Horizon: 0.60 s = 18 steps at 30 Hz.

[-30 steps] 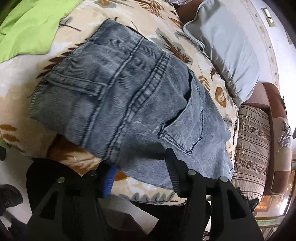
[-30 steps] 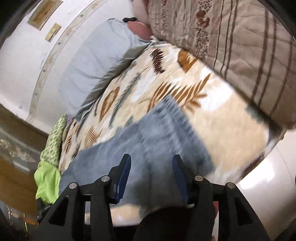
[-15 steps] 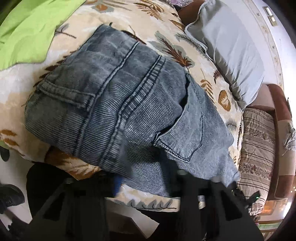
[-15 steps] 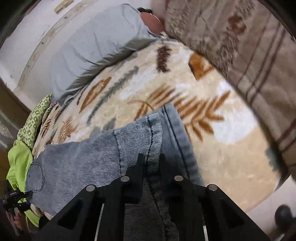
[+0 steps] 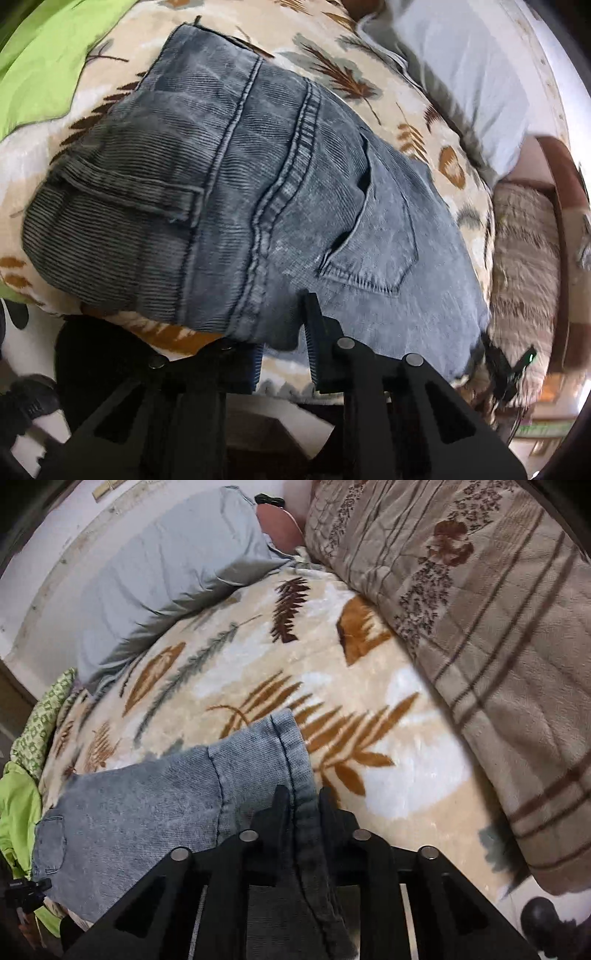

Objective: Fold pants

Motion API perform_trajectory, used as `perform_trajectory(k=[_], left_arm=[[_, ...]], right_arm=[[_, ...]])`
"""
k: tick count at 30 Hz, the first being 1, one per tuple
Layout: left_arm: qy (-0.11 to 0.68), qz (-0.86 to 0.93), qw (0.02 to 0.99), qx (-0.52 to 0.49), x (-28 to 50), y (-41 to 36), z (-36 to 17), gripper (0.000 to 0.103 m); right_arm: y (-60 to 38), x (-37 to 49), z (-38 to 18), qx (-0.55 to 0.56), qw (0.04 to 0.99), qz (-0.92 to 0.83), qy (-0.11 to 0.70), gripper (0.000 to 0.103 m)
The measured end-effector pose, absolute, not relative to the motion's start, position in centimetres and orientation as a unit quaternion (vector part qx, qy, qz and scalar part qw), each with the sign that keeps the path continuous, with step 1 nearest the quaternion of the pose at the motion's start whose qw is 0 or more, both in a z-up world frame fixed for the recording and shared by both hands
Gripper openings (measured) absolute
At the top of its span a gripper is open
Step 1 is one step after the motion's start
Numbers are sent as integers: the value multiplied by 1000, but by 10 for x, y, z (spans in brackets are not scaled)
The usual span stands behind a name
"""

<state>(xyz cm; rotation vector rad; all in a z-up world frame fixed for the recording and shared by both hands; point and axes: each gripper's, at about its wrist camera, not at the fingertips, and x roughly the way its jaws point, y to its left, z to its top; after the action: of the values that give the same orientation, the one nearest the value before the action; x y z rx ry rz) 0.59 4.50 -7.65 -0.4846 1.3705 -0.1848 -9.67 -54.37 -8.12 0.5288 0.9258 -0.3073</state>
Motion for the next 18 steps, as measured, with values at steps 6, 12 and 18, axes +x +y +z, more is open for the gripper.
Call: perform_trajectory(k=[6, 12, 18], left_arm=[[579, -183, 768, -202, -7, 78, -25, 18], [547, -121, 799, -219, 55, 127, -8, 64], [620, -92, 732, -266, 112, 160, -68, 64]], right_arm=[[-506, -84, -12, 202, 896, -106, 382, 32], [-381, 18, -7, 186, 880, 103, 424, 45], [-268, 122, -48, 166, 837, 186, 487, 45]])
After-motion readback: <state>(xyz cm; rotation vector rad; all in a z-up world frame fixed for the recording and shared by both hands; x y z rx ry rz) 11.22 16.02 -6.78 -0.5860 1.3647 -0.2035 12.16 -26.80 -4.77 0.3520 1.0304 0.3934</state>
